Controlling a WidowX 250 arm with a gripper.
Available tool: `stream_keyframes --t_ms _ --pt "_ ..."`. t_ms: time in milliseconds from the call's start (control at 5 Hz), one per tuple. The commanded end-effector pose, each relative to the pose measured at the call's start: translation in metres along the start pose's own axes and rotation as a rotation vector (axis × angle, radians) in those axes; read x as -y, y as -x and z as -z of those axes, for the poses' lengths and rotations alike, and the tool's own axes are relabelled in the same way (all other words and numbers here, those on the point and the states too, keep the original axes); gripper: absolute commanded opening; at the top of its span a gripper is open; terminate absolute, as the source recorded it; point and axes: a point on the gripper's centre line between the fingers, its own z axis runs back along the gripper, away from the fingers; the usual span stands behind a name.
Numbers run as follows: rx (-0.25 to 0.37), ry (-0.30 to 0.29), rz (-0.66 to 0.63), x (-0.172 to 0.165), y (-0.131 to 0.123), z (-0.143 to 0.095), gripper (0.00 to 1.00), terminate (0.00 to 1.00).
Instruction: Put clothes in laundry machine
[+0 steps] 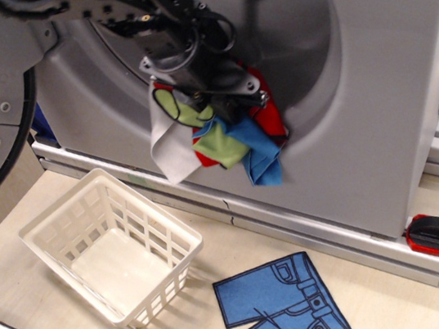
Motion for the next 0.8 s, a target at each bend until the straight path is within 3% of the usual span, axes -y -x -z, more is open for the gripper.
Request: stream_keyframes --t_ms 0,200,600 --pt "0.098 -0.043 0.016 -0.003 -0.037 0.008 0.0 0.0" --pt "0.091 -0.045 0.016 -0.007 -0.037 0.017 1.0 0.0" --pt "0.108 0.015 0.034 -0.004 -0.027 0.001 1.0 0.0"
